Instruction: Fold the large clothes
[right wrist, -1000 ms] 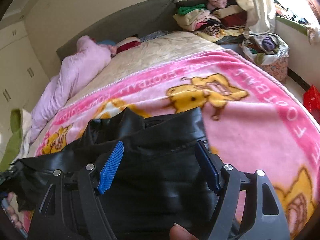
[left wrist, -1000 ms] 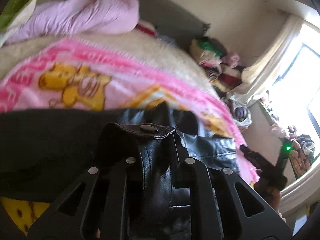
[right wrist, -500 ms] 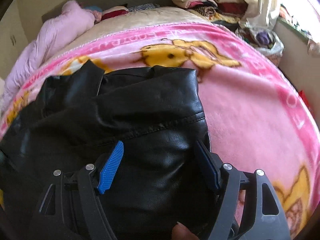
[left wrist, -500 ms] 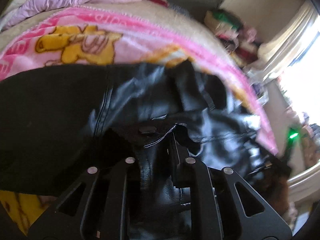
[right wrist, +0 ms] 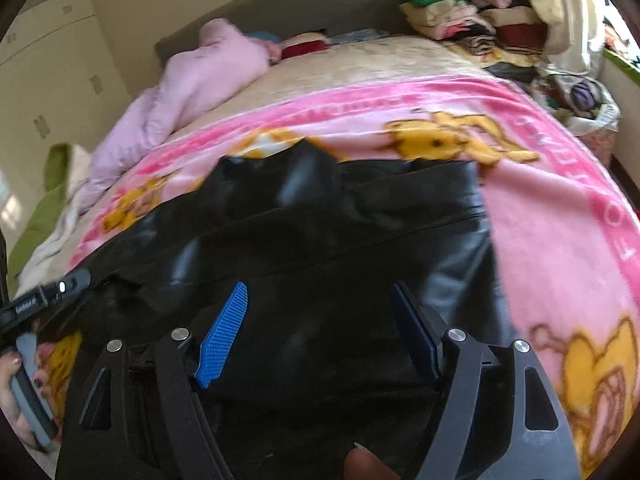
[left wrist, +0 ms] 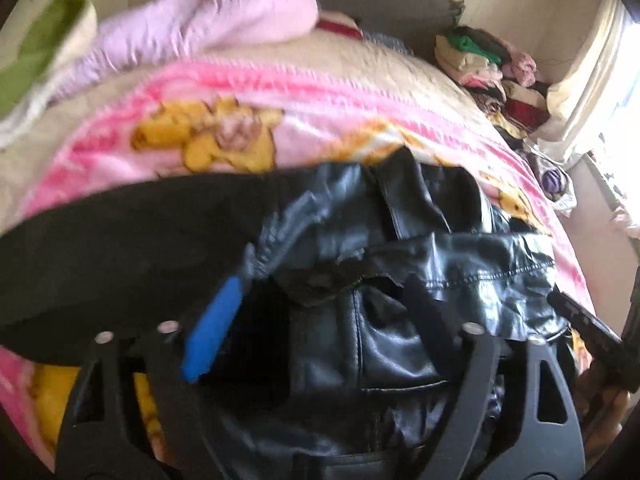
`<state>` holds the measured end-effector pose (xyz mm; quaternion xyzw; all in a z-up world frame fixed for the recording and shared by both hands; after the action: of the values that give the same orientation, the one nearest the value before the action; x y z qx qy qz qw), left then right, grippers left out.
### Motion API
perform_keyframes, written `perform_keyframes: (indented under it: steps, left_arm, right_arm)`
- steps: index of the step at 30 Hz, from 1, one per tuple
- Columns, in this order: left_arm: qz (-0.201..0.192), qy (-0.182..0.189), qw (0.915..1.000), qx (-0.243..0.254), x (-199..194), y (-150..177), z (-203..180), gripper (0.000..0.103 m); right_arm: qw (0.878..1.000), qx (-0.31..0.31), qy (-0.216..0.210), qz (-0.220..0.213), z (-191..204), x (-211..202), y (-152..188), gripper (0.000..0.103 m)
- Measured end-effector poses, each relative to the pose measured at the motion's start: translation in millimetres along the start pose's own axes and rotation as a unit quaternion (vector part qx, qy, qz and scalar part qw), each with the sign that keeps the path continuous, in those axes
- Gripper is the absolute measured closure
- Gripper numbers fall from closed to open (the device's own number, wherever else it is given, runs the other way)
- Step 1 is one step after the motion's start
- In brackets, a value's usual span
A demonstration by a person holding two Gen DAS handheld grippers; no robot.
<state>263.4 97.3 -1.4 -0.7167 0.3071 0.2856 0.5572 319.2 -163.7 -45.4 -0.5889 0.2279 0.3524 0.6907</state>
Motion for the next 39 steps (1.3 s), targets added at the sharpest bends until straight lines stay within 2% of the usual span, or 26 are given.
perform_keyframes:
  steps: [2,4,7,10,11,14,17,20,22,24,28,34,39]
  left_arm:
    - [-0.009,0.001,0.9999,-0.004,-6.0,-0.6,-0.5,0.016]
    - [-0.001,0.011,0.9999,-0.01,-2.7,1.4,-1.1,0.016]
    - [0.036,0.001,0.9993,-0.007,20.1,10.2,-1.7,0.016]
    - [0.094,-0.013,0.9955,-0.005,58.0,28.5,0.5,0.016]
    - [0.1,-0.02,0.9948,0.002,64.5,32.5,-1.2,0.014]
    - [0.095,-0.039,0.9943,0.028,63.2,34.9,-10.3,0.012]
    - [0.083,-0.019,0.9963,0.014,47.9,29.2,-7.9,0.012]
    - [0.061,-0.012,0.998,0.0,26.6,20.0,-1.1,0.009]
    - [0.054,-0.022,0.9983,-0.004,13.9,17.2,4.9,0.009]
    - [0.043,-0.038,0.9983,-0.008,3.9,18.1,13.0,0.009]
    - [0.032,-0.069,0.9968,-0.026,-12.8,21.7,32.1,0.009]
    - [-0.006,-0.059,0.9971,-0.049,-50.3,30.5,56.3,0.009]
    - [-0.029,-0.084,0.9929,-0.079,-72.2,39.5,85.7,0.009]
  right_arm:
    - [1.0,-0.009,0.009,0.015,4.8,7.0,3.3,0.03]
    - [0.999,-0.009,0.026,0.04,2.4,20.0,7.7,0.03]
    - [0.997,0.016,0.029,0.076,-10.9,40.4,15.6,0.03]
    - [0.997,0.017,0.038,0.072,-9.6,43.9,18.3,0.03]
    - [0.996,0.015,0.044,0.071,-8.1,42.8,18.0,0.03]
    - [0.997,0.017,0.044,0.061,-1.0,33.4,16.0,0.03]
    - [0.999,0.025,0.009,0.044,10.9,15.0,13.3,0.028]
    - [1.0,0.005,0.0,0.022,31.8,-4.6,9.4,0.017]
    - [1.0,-0.005,-0.009,0.013,44.8,-14.4,7.4,0.015]
    - [1.0,-0.012,-0.022,0.002,58.0,-23.6,5.9,0.01]
    - [0.998,-0.021,-0.058,-0.019,88.4,-41.2,5.0,0.008]
    - [0.994,-0.063,-0.081,-0.031,133.2,-53.8,2.6,0.007]
    - [0.99,-0.086,-0.103,-0.039,168.8,-58.5,1.3,0.007]
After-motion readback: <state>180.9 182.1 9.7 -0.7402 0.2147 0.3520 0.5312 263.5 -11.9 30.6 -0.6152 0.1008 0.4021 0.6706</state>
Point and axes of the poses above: each gripper's, at about its wrist camera, not at the fingertips, and x roughly the way its jaws point, z to its left, y to its underside, the point moved 2 cm from there along x, roughly the way its jaws point, and after that the axes turned 1 degree about z, right-handed, at the moved point
